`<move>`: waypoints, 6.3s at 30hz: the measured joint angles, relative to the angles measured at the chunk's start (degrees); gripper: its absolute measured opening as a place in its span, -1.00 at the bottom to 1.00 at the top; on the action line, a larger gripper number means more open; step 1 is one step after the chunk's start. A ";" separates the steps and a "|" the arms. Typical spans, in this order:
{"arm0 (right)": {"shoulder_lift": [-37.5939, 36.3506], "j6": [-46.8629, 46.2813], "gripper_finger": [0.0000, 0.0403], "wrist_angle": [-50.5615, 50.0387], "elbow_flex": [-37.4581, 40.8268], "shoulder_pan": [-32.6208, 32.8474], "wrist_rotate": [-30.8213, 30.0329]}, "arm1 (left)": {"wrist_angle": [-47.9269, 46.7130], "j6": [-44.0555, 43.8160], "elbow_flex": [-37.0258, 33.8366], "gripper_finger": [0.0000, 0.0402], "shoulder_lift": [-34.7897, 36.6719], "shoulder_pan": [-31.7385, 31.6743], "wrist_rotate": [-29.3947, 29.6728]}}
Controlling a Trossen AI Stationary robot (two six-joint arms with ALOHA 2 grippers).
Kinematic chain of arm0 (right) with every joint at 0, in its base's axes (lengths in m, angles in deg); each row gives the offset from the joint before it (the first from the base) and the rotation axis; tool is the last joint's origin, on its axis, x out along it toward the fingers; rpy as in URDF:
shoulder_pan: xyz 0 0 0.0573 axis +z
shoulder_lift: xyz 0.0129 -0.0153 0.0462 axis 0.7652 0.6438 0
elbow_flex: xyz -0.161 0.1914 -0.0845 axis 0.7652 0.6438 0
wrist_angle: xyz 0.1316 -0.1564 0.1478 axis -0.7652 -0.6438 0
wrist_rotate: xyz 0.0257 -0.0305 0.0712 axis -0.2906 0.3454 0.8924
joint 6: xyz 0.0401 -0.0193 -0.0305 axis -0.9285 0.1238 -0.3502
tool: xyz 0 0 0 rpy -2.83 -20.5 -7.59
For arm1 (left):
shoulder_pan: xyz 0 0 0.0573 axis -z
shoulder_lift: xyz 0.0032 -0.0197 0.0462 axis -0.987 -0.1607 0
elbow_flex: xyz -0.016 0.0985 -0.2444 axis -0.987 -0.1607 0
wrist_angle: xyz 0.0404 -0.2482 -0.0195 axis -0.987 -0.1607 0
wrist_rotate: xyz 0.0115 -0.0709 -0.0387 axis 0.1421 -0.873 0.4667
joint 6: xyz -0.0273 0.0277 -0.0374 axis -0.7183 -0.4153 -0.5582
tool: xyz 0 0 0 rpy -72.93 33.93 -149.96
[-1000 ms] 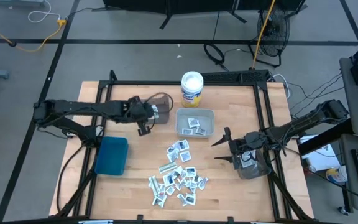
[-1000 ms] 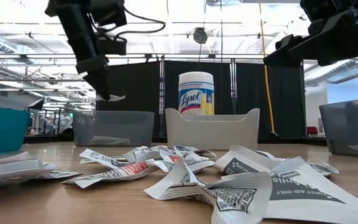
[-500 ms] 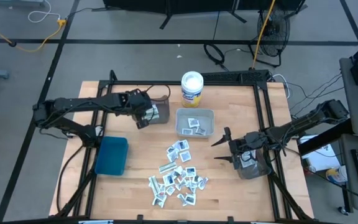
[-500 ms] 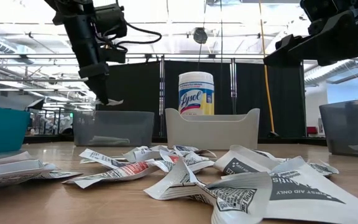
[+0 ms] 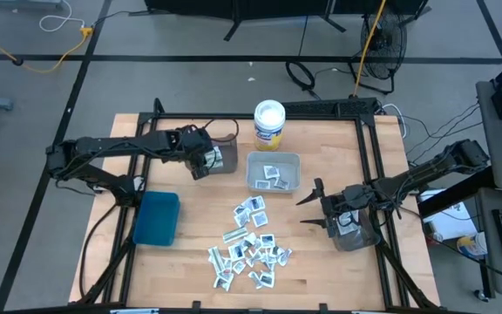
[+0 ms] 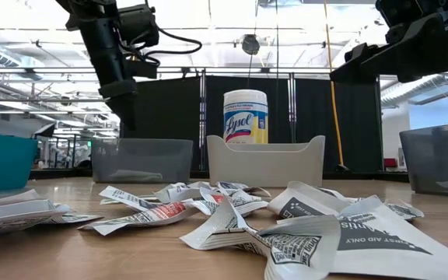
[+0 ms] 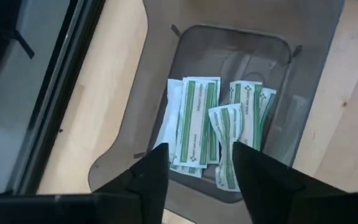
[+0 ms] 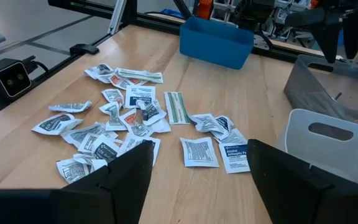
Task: Pick & Place First Aid Supplies
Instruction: Put the orange ointment pack into the blue bin
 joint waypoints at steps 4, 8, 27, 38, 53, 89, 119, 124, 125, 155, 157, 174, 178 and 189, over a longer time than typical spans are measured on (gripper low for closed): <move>0.00 0.02 0.26 0.00 0.00 0.00 0.00 | -0.57 -4.37 0.00 -0.02 0.69 0.95 -3.09; 0.00 0.07 0.26 0.00 0.00 0.00 0.00 | -0.82 -7.48 0.07 -0.06 1.52 6.11 -8.60; 0.00 -1.44 0.26 3.08 0.00 0.00 0.02 | 26.51 -18.61 0.07 -0.38 0.63 45.88 -7.78; 0.00 -1.43 0.26 3.08 0.00 0.00 0.15 | 40.13 -16.98 2.28 -0.45 -14.87 49.71 -9.51; 0.00 -1.53 0.26 2.55 0.00 0.00 0.22 | 13.13 -25.03 26.21 -0.37 -31.81 48.68 -13.55; -0.02 -1.17 0.26 2.05 0.00 3.02 0.09 | 13.94 -33.76 28.13 0.08 -41.16 48.13 -13.94; -0.02 -1.53 0.26 0.89 -0.02 3.02 0.02 | 4.06 -31.43 28.41 -0.05 -45.40 48.26 -14.69; -0.02 -1.55 0.26 0.87 -0.02 3.02 0.02 | 1.72 -31.50 28.39 -0.23 -45.28 48.26 -13.98; -0.02 -1.55 0.26 0.87 -0.02 3.02 0.02 | 1.49 -31.56 28.39 -0.28 -45.10 48.26 -13.86; -0.02 -2.89 0.26 0.85 -0.02 3.02 0.02 | 0.85 -30.51 27.87 -0.63 -39.68 48.11 -10.64; -0.02 -2.94 0.26 0.83 -0.02 3.00 0.02 | 0.83 -30.51 27.87 -0.63 -39.76 48.11 -10.60; -0.02 -4.15 0.26 0.81 0.00 3.02 0.15 | -10.72 -32.28 28.06 -0.63 -30.18 43.51 -6.54; -0.02 -4.15 0.26 0.81 0.00 3.02 0.17 | -19.91 -35.66 28.07 -0.63 -25.55 42.13 -3.81; -0.02 -4.15 0.26 0.83 0.00 3.02 0.20 | -45.25 -53.71 28.06 -0.63 -15.39 41.39 -0.68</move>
